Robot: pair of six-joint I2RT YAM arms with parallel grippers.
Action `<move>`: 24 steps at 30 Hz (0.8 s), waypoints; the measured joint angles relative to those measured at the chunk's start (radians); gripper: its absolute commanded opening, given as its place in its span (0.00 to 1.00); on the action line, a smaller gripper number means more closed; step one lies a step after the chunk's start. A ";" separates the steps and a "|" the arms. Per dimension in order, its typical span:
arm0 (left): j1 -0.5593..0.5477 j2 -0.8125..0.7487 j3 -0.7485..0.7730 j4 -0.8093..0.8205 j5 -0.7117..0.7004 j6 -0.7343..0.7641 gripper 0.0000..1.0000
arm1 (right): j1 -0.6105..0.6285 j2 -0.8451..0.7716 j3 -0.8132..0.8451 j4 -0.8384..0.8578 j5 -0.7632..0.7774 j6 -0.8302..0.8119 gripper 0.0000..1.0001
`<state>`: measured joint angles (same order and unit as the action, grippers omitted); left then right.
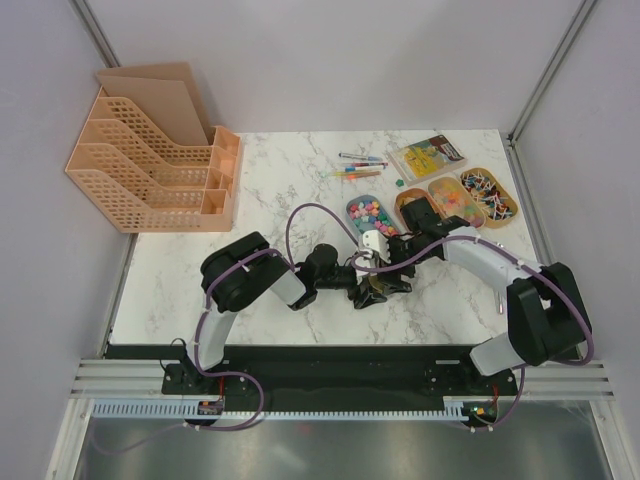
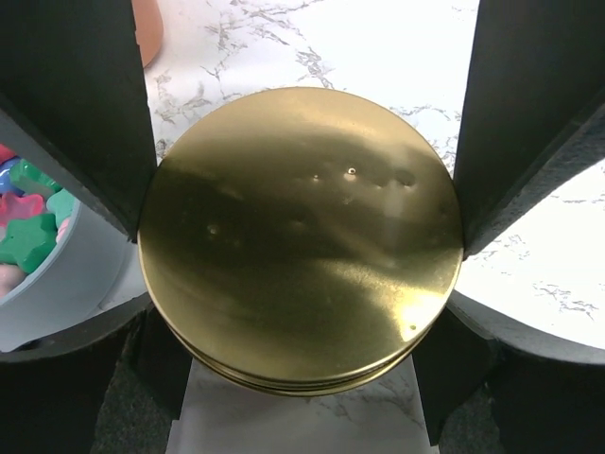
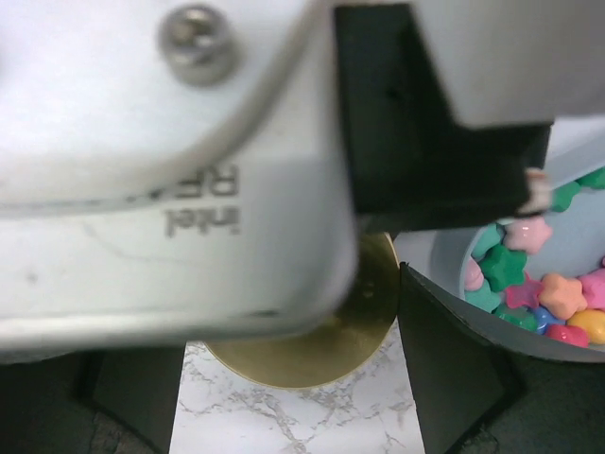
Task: Pack the candies
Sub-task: Screw the bottle lid onto the packing bottle.
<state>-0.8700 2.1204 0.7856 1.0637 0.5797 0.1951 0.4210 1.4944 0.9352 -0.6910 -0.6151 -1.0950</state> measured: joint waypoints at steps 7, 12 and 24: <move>0.000 0.000 0.000 0.000 0.000 0.000 0.02 | -0.002 -0.036 -0.043 0.076 0.014 0.143 0.48; 0.000 0.000 0.000 0.000 0.000 0.000 0.02 | 0.003 -0.061 -0.068 0.116 0.036 0.215 0.47; 0.002 0.000 0.003 -0.001 0.000 -0.015 0.02 | 0.021 -0.085 -0.086 0.146 0.102 0.298 0.45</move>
<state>-0.8680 2.1208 0.7883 1.0626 0.5797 0.1799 0.4419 1.4090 0.8490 -0.5449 -0.5133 -0.7975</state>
